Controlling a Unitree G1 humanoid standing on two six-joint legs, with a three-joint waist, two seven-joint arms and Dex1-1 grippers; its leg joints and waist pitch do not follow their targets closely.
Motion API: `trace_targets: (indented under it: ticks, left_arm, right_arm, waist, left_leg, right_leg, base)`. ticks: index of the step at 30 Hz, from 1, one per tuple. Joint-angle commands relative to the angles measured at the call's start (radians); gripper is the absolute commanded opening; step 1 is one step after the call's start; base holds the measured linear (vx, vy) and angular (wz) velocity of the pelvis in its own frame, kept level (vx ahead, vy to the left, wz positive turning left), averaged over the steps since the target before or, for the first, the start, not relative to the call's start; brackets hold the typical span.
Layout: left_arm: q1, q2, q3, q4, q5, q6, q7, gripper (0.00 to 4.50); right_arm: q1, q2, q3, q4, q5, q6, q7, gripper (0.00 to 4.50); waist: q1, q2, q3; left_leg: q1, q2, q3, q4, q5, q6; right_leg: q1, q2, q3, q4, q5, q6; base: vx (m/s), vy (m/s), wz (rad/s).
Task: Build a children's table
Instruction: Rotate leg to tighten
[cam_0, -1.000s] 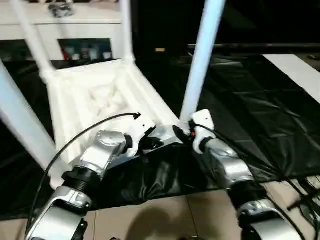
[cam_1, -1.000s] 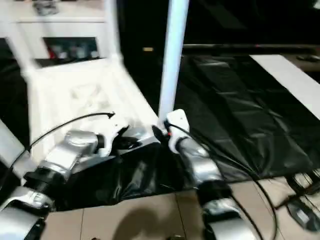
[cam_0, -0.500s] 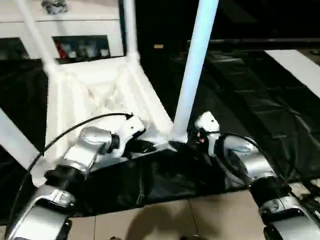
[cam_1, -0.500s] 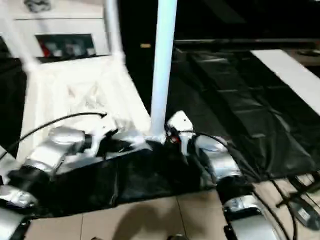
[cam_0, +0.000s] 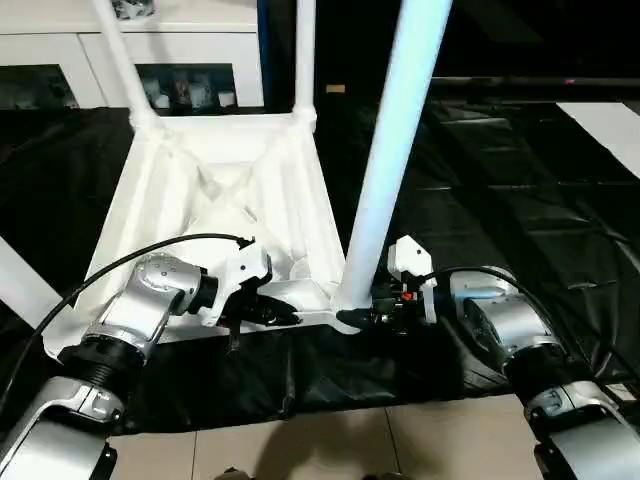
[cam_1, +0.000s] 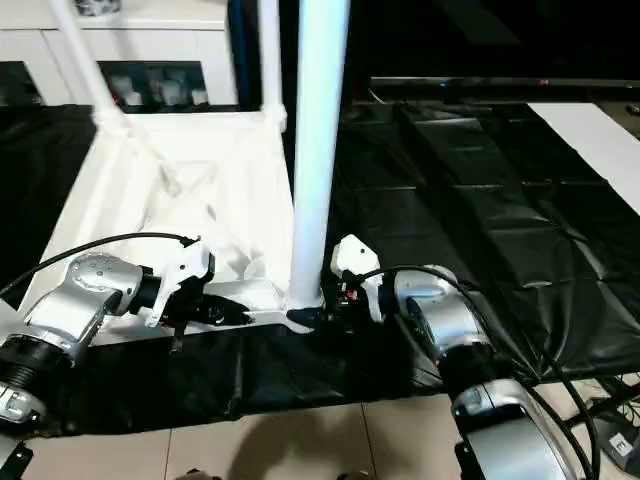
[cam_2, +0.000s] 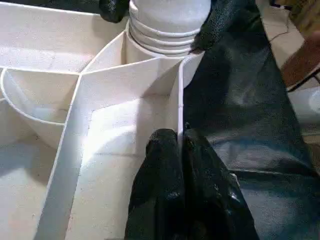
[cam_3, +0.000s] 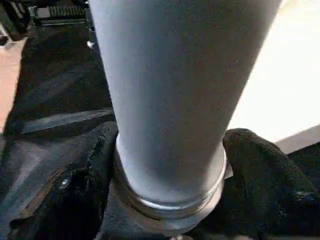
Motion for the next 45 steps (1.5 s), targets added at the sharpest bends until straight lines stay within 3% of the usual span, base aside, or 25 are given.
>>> trace_targets:
  ticks: [1, 7, 12, 13, 14, 15, 17, 18, 19, 22, 24, 25, 28, 31, 33, 34, 37, 38, 40, 45]
  left_arm:
    - [-0.013, 0.0, -0.032, 0.025, -0.006, -0.011, -0.075, 0.0]
    - [-0.03, -0.003, -0.025, 0.048, -0.003, -0.009, -0.074, 0.0]
    - [-0.057, -0.062, 0.005, 0.094, 0.027, 0.032, 0.096, 0.0]
    - [-0.067, -0.111, 0.011, 0.106, 0.049, 0.06, 0.203, 0.0]
    - [-0.069, -0.131, 0.011, 0.107, 0.054, 0.072, 0.235, 0.0]
    - [-0.072, -0.152, 0.012, 0.11, 0.06, 0.081, 0.268, 0.0]
    - [-0.078, -0.175, 0.016, 0.117, 0.065, 0.09, 0.31, 0.0]
    - [-0.086, -0.23, 0.018, 0.125, 0.073, 0.114, 0.385, 0.0]
    - [-0.091, -0.262, 0.023, 0.131, 0.076, 0.124, 0.433, 0.0]
    - [-0.096, -0.32, 0.017, 0.13, 0.077, 0.147, 0.477, 0.0]
    - [-0.095, -0.336, 0.012, 0.124, 0.074, 0.149, 0.466, 0.0]
    - [-0.094, -0.339, 0.011, 0.117, 0.071, 0.15, 0.454, 0.0]
    - [-0.089, -0.331, 0.007, 0.104, 0.069, 0.146, 0.425, 0.0]
    - [-0.072, -0.27, 0.002, 0.095, 0.066, 0.119, 0.352, 0.0]
    - [-0.065, -0.248, 0.005, 0.092, 0.067, 0.114, 0.323, 0.0]
    - [-0.056, -0.216, 0.002, 0.082, 0.065, 0.099, 0.265, 0.0]
    - [-0.051, -0.196, -0.002, 0.075, 0.062, 0.09, 0.23, 0.0]
    - [-0.047, -0.181, -0.004, 0.07, 0.057, 0.079, 0.202, 0.0]
    - [-0.029, -0.132, -0.019, 0.036, 0.036, 0.04, 0.076, 0.0]
    - [-0.023, -0.085, -0.041, 0.03, 0.045, 0.015, -0.017, 0.0]
  right_arm:
    - [-0.027, -0.004, 0.007, 0.021, 0.006, -0.007, 0.023, 3.06]
    - [-0.031, 0.01, 0.003, 0.035, 0.014, 0.006, 0.045, 2.78]
    - [0.004, 0.042, -0.021, 0.009, 0.011, 0.052, -0.072, 2.72]
    - [0.036, 0.083, -0.028, -0.011, -0.025, 0.057, -0.232, 2.71]
    - [0.048, 0.105, -0.035, -0.017, -0.034, 0.068, -0.301, 2.71]
    - [0.056, 0.128, -0.043, -0.021, -0.039, 0.082, -0.362, 2.71]
    - [0.061, 0.154, -0.053, -0.022, -0.044, 0.09, -0.421, 2.7]
    - [0.062, 0.229, -0.081, -0.01, -0.053, 0.115, -0.588, 2.7]
    - [0.058, 0.267, -0.086, 0.0, -0.06, 0.114, -0.656, 2.7]
    - [0.044, 0.352, -0.072, 0.023, -0.069, 0.085, -0.725, 2.7]
    - [0.042, 0.378, -0.058, 0.006, -0.063, 0.038, -0.692, 2.7]
    - [0.043, 0.381, -0.06, -0.009, -0.059, 0.009, -0.68, 3.05]
    - [0.044, 0.367, -0.076, -0.029, -0.045, -0.004, -0.658, 3.42]
    - [0.051, 0.248, -0.08, -0.06, 0.002, 0.005, -0.457, 3.61]
    - [0.06, 0.2, -0.068, -0.073, -0.005, 0.016, -0.393, 3.87]
    - [0.067, 0.141, -0.053, -0.082, -0.012, 0.025, -0.308, 3.87]
    - [0.071, 0.11, -0.041, -0.083, -0.012, 0.018, -0.259, 3.87]
    - [0.071, 0.09, -0.034, -0.081, -0.011, 0.02, -0.221, 3.87]
    - [0.063, 0.043, -0.019, -0.06, -0.009, 0.003, -0.117, 3.87]
    - [0.037, 0.019, -0.02, -0.029, -0.015, -0.015, -0.033, 3.87]
  waist:
    - [-0.001, -0.003, -0.065]
    - [0.0, -0.003, -0.068]
    - [0.001, -0.006, -0.063]
    - [-0.001, -0.013, -0.059]
    - [-0.001, -0.008, -0.055]
    - [-0.005, -0.009, -0.054]
    - [-0.02, -0.013, -0.055]
    - [-0.022, -0.004, -0.055]
    - [-0.031, -0.006, -0.055]
    - [-0.05, -0.004, -0.053]
    - [-0.057, -0.002, -0.054]
    - [-0.057, 0.001, -0.055]
    - [-0.057, 0.0, -0.059]
    - [-0.052, -0.001, -0.063]
    - [-0.046, -0.003, -0.064]
    - [-0.04, -0.005, -0.066]
    - [-0.035, -0.006, -0.068]
    - [-0.033, -0.008, -0.071]
    - [-0.031, -0.006, -0.076]
    - [-0.012, 0.0, -0.077]
  left_leg:
    - [0.011, 0.019, 0.008, -0.067, -0.246, 0.04]
    - [0.01, 0.019, 0.008, -0.066, -0.234, 0.039]
    - [0.017, 0.019, 0.009, -0.067, -0.264, 0.028]
    - [0.019, 0.018, 0.01, -0.068, -0.286, 0.02]
    - [0.021, 0.016, 0.006, -0.071, -0.307, -0.001]
    - [0.021, 0.015, 0.002, -0.073, -0.327, -0.01]
    - [0.02, 0.01, -0.008, -0.074, -0.395, -0.025]
    - [0.02, 0.01, -0.01, -0.075, -0.399, -0.028]
    - [0.018, 0.01, -0.014, -0.078, -0.408, -0.035]
    - [0.029, 0.002, -0.018, -0.072, -0.476, -0.029]
    - [0.024, 0.003, -0.022, -0.076, -0.492, -0.016]
    - [0.025, 0.005, -0.023, -0.078, -0.503, -0.013]
    - [0.022, 0.007, -0.021, -0.081, -0.489, -0.004]
    - [0.015, 0.013, -0.014, -0.083, -0.446, 0.02]
    - [0.011, 0.013, -0.006, -0.081, -0.396, 0.035]
    - [0.009, 0.013, -0.002, -0.077, -0.35, 0.049]
    - [0.015, 0.014, 0.006, -0.07, -0.324, 0.062]
    - [0.008, 0.013, 0.005, -0.069, -0.287, 0.066]
    - [0.006, 0.017, 0.005, -0.067, -0.219, 0.083]
    - [0.009, 0.022, 0.01, -0.065, -0.152, 0.099]
  right_leg:
    - [0.052, -0.038, 0.036, -0.061, -0.275, -0.228]
    - [0.053, -0.037, 0.037, -0.057, -0.239, -0.238]
    - [0.045, -0.039, 0.039, -0.066, -0.302, -0.224]
    - [0.041, -0.038, 0.042, -0.074, -0.346, -0.21]
    - [0.038, -0.04, 0.04, -0.078, -0.415, -0.182]
    - [0.038, -0.04, 0.038, -0.082, -0.455, -0.168]
    - [0.037, -0.042, 0.028, -0.098, -0.586, -0.106]
    - [0.036, -0.042, 0.028, -0.099, -0.589, -0.101]
    - [0.036, -0.041, 0.024, -0.102, -0.593, -0.093]
    - [0.025, -0.04, 0.009, -0.125, -0.666, -0.064]
    - [0.033, -0.039, 0.003, -0.131, -0.667, -0.053]
    - [0.03, -0.04, 0.004, -0.132, -0.651, -0.055]
    - [0.032, -0.039, 0.011, -0.125, -0.583, -0.083]
    - [0.04, -0.037, 0.022, -0.109, -0.449, -0.137]
    - [0.044, -0.037, 0.029, -0.101, -0.375, -0.168]
    - [0.048, -0.038, 0.032, -0.092, -0.329, -0.19]
    - [0.044, -0.04, 0.037, -0.088, -0.31, -0.212]
    - [0.053, -0.041, 0.035, -0.082, -0.285, -0.217]
    - [0.058, -0.041, 0.033, -0.072, -0.202, -0.239]
    - [0.061, -0.035, 0.031, -0.052, -0.082, -0.284]
  base:
    - [0.0, 0.0, 0.0]
    - [0.0, 0.0, 0.0]
    - [0.0, 0.0, 0.0]
    - [0.0, 0.0, 0.0]
    - [0.0, 0.0, 0.0]
    - [0.0, 0.0, 0.0]
    - [0.0, 0.0, 0.0]
    - [0.0, 0.0, 0.0]
    - [0.0, 0.0, 0.0]
    - [0.0, 0.0, 0.0]
    - [0.0, 0.0, 0.0]
    - [0.0, 0.0, 0.0]
    - [0.0, 0.0, 0.0]
    - [0.0, 0.0, 0.0]
    - [0.0, 0.0, 0.0]
    - [0.0, 0.0, 0.0]
    - [0.018, -0.012, 0.03]
    - [0.053, -0.037, 0.09]
    - [0.025, -0.02, 0.02]
    - [0.0, 0.0, 0.0]
